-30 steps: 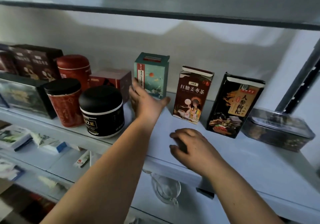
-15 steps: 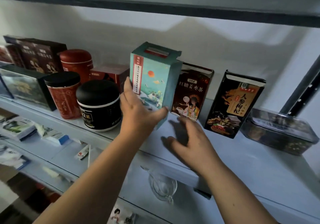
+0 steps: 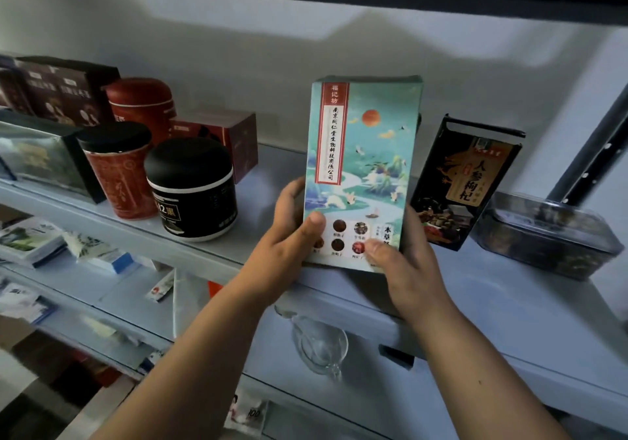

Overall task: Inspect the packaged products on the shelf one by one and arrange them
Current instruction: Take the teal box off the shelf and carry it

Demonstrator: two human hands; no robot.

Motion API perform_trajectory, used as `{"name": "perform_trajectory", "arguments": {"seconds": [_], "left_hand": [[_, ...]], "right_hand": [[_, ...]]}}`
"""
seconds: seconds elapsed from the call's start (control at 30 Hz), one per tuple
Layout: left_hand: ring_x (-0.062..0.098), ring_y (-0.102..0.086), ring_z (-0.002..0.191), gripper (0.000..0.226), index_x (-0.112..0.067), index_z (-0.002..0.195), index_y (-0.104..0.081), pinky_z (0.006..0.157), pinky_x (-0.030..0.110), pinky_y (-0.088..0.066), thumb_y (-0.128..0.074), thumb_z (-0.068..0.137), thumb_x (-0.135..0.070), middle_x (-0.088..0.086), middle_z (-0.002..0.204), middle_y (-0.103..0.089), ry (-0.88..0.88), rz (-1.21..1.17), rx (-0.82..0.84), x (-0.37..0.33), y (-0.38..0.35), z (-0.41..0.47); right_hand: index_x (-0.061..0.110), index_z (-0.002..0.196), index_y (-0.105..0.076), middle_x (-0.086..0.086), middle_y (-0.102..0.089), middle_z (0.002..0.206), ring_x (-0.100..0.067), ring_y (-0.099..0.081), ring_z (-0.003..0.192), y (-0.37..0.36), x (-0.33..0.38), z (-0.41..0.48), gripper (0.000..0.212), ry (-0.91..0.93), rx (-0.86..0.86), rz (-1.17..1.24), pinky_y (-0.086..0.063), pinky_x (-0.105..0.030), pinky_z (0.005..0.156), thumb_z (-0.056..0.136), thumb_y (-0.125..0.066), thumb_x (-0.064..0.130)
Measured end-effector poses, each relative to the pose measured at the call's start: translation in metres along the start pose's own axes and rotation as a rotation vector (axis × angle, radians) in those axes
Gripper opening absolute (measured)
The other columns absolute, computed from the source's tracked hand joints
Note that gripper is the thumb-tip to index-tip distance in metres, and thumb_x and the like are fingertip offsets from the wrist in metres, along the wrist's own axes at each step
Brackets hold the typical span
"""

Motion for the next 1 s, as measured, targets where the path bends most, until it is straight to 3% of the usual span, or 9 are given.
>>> {"name": "perform_trajectory", "arguments": {"seconds": [0.17, 0.37, 0.47, 0.53, 0.6, 0.73, 0.83, 0.93, 1.0], "left_hand": [[0.029, -0.072, 0.100, 0.074, -0.028, 0.148, -0.032, 0.067, 0.041, -0.063, -0.067, 0.084, -0.041, 0.004, 0.123, -0.071, 0.112, -0.102, 0.039, 0.011, 0.005, 0.002], [0.029, -0.068, 0.116, 0.047, -0.026, 0.139, -0.048, 0.086, 0.044, -0.060, -0.055, 0.093, -0.026, 0.005, 0.131, -0.069, 0.160, -0.218, 0.056, 0.021, 0.008, 0.003], [0.034, -0.067, 0.117, 0.033, -0.016, 0.129, -0.057, 0.097, 0.052, -0.055, -0.053, 0.097, -0.023, 0.011, 0.127, -0.071, 0.192, -0.234, 0.002, 0.024, 0.008, 0.006], [0.030, -0.071, 0.105, 0.024, -0.015, 0.125, -0.058, 0.083, 0.044, -0.061, -0.045, 0.106, -0.016, 0.010, 0.116, -0.075, 0.209, -0.234, -0.027, 0.023, 0.008, 0.008], [0.028, -0.071, 0.097, 0.030, -0.017, 0.127, -0.059, 0.076, 0.041, -0.061, -0.036, 0.109, -0.012, 0.010, 0.110, -0.075, 0.224, -0.218, -0.044, 0.021, 0.007, 0.008], [0.045, -0.067, 0.111, 0.034, -0.020, 0.141, -0.052, 0.079, 0.049, -0.061, -0.040, 0.110, -0.013, 0.020, 0.123, -0.069, 0.223, -0.180, -0.074, 0.017, 0.006, 0.009], [0.042, -0.068, 0.103, 0.044, -0.035, 0.147, -0.039, 0.074, 0.049, -0.062, -0.045, 0.109, -0.013, 0.024, 0.122, -0.066, 0.202, -0.162, -0.073, 0.013, 0.005, 0.010], [0.035, -0.071, 0.090, 0.055, -0.042, 0.151, -0.027, 0.056, 0.034, -0.059, -0.046, 0.109, -0.012, 0.018, 0.117, -0.069, 0.200, -0.117, -0.080, 0.010, 0.004, 0.009], [0.028, -0.074, 0.080, 0.055, -0.038, 0.152, -0.029, 0.051, 0.029, -0.057, -0.046, 0.108, -0.010, 0.004, 0.109, -0.075, 0.190, -0.081, -0.073, 0.009, 0.005, 0.008]], "right_hand": [[0.028, 0.133, -0.052, 0.014, -0.074, 0.118, -0.011, -0.071, 0.110, 0.002, -0.005, 0.003, 0.062, -0.029, -0.025, 0.015, -0.057, -0.025, 0.082, 0.074, -0.070, 0.036], [0.023, 0.135, -0.051, 0.003, -0.071, 0.126, -0.023, -0.068, 0.117, 0.001, -0.002, 0.003, 0.066, 0.001, -0.041, 0.017, -0.058, -0.044, 0.091, 0.075, -0.073, 0.041], [0.031, 0.138, -0.052, 0.008, -0.069, 0.129, -0.017, -0.066, 0.121, 0.002, 0.004, 0.001, 0.062, 0.020, -0.023, -0.021, -0.056, -0.037, 0.095, 0.081, -0.069, 0.047], [0.041, 0.136, -0.055, 0.014, -0.067, 0.130, -0.010, -0.063, 0.123, 0.002, 0.005, 0.001, 0.053, 0.023, 0.011, -0.064, -0.053, -0.029, 0.096, 0.084, -0.065, 0.050], [0.049, 0.133, -0.056, 0.017, -0.066, 0.132, -0.007, -0.061, 0.126, 0.001, 0.007, 0.001, 0.046, 0.031, 0.034, -0.098, -0.050, -0.025, 0.097, 0.087, -0.062, 0.051], [0.055, 0.140, -0.053, 0.017, -0.057, 0.146, -0.010, -0.049, 0.140, 0.001, 0.006, 0.001, 0.049, 0.070, 0.074, -0.177, -0.041, -0.043, 0.115, 0.091, -0.057, 0.052], [0.070, 0.132, -0.050, 0.031, -0.055, 0.143, 0.002, -0.044, 0.141, -0.001, 0.008, 0.001, 0.049, 0.051, 0.114, -0.136, -0.037, -0.034, 0.117, 0.087, -0.055, 0.052], [0.059, 0.146, -0.043, 0.011, -0.051, 0.154, -0.008, -0.044, 0.143, 0.000, 0.003, 0.001, 0.067, 0.016, 0.215, -0.089, -0.038, -0.050, 0.118, 0.083, -0.065, 0.056], [0.050, 0.155, -0.034, 0.004, -0.044, 0.159, -0.015, -0.042, 0.146, 0.001, -0.002, 0.002, 0.087, -0.014, 0.282, -0.080, -0.041, -0.052, 0.117, 0.079, -0.074, 0.058]]}}
Point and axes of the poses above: each hand's wrist, its own z-axis towards the middle knuckle, its own y-axis out of the back of the hand, x = y × z, the point moved 1 cm from there along z, towards the middle knuckle
